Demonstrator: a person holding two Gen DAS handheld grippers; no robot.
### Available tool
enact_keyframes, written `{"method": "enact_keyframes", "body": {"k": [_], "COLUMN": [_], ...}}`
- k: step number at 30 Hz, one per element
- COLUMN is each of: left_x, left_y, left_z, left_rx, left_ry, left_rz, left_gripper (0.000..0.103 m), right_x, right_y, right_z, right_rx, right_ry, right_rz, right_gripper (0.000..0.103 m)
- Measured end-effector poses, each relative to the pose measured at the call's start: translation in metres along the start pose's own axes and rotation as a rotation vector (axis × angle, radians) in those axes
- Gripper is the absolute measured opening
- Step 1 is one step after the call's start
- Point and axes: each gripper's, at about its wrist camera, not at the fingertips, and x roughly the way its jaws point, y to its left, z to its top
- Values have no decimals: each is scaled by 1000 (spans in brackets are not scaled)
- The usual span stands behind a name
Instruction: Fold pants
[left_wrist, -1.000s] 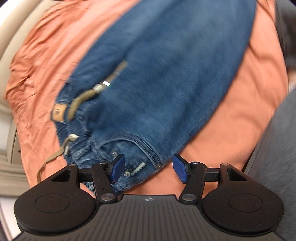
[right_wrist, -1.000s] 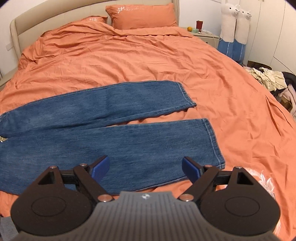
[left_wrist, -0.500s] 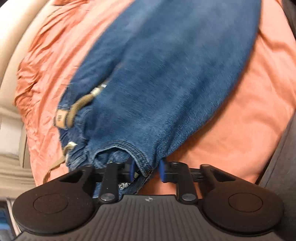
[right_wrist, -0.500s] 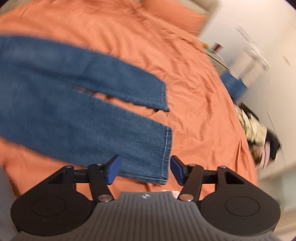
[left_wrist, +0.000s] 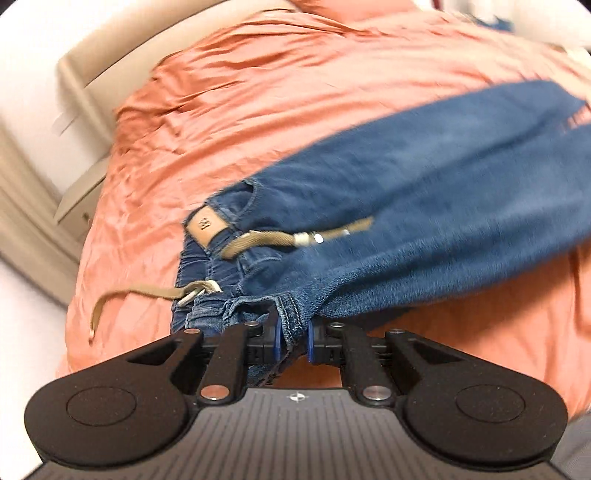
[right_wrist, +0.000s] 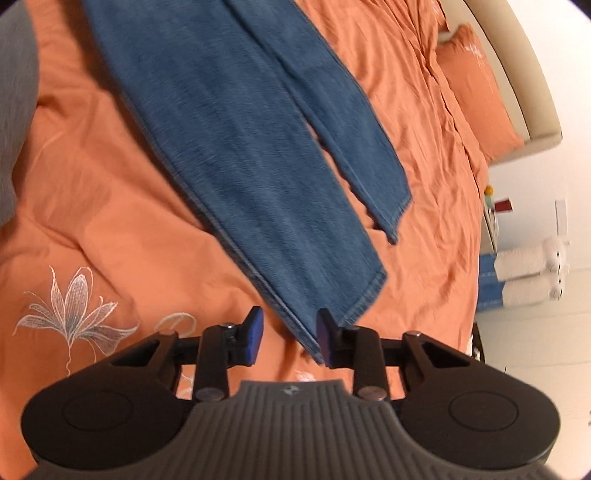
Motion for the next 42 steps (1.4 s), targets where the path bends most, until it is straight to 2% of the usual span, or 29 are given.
{"method": "enact_keyframes", "body": {"k": [5, 12, 14, 15, 17, 24, 31, 34, 39, 42], "left_x": [-5, -2, -1, -1, 0, 6, 5, 4, 4, 3], "left_y": [0, -6, -8, -8, -7, -10, -10, -10, -11, -9], "left_z": [3, 1, 0, 0, -1, -1, -4, -5, -8, -9], "left_rx": [-69, -66, -60, -63, -73, -66, -74, -78, -95, -124], "left_ry": [16, 57, 68, 71, 77, 97, 98, 95, 87, 73], "left_rz": [23, 50, 53, 53, 51, 58, 54, 54, 56, 61], "left_gripper": [14, 14, 14, 14, 14, 14, 14, 14, 14, 14], "right_x": [21, 55, 60, 60, 57, 47, 48, 53, 46, 39], "right_y": [26, 36, 35, 35, 34, 44, 40, 38, 45, 60], "right_z": [1, 6, 5, 4, 2, -11, 0, 5, -1, -12], "right_rx": [-113, -232, -253, -263, -285, -355, -369, -391, -426, -507], "right_ry": [-40, -46, -47, -49, -61, -54, -49, -28, -39, -56], "right_rz": [-18, -52, -46, -43, -44, -7, -22, 1, -33, -92], "right_gripper": [25, 25, 16, 10, 9, 10, 9, 7, 0, 0]}}
